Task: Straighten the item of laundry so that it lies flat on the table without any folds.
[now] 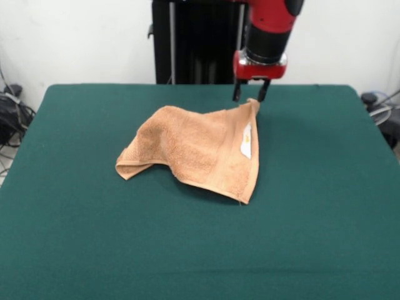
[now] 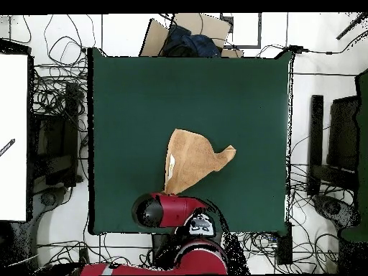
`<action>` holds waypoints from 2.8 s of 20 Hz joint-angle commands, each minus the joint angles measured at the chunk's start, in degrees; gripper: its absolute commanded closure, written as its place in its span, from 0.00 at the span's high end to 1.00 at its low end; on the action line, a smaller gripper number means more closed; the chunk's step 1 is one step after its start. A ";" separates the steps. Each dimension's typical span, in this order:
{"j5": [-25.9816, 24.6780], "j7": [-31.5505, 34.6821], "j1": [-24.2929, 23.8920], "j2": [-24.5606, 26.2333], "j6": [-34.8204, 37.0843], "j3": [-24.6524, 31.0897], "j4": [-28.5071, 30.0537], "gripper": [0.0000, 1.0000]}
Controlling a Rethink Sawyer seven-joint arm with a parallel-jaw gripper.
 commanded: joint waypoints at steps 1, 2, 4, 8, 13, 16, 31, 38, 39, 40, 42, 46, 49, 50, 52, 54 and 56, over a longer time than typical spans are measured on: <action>-0.08 10.64 0.56 2.97 -6.09 0.02 -2.94 1.00; 0.03 10.70 0.38 3.20 -6.28 0.28 -2.85 1.00; 0.09 10.70 0.01 3.66 -6.76 0.69 -2.62 1.00; -0.11 10.26 -0.88 4.70 -7.67 1.54 -2.49 1.00; 0.20 10.37 -0.86 5.71 -8.63 1.80 -2.70 1.00; 0.46 10.63 -0.60 6.03 -9.21 1.87 -2.61 1.00; 1.05 11.05 0.58 7.11 -10.55 1.17 -3.00 1.00; 1.19 11.22 1.51 7.11 -11.05 0.38 -3.18 0.00; 1.24 11.23 1.63 7.11 -11.12 0.26 -3.19 0.00; 1.30 11.25 1.75 7.10 -11.18 0.14 -3.20 0.00; 1.29 11.10 1.90 7.05 -11.08 0.03 -3.30 0.00; 2.29 11.22 1.55 5.95 -8.47 1.63 -3.07 0.00; 4.86 13.23 4.24 1.77 -5.49 1.69 -1.79 0.00; 5.78 13.99 4.96 -0.11 -4.29 1.93 -1.09 0.00; 7.22 14.63 5.86 -3.86 -1.64 2.29 -0.11 0.00; 8.06 14.22 5.89 -5.54 0.02 3.01 -0.16 0.00; 8.57 13.57 4.90 -6.49 0.45 4.68 -0.07 0.00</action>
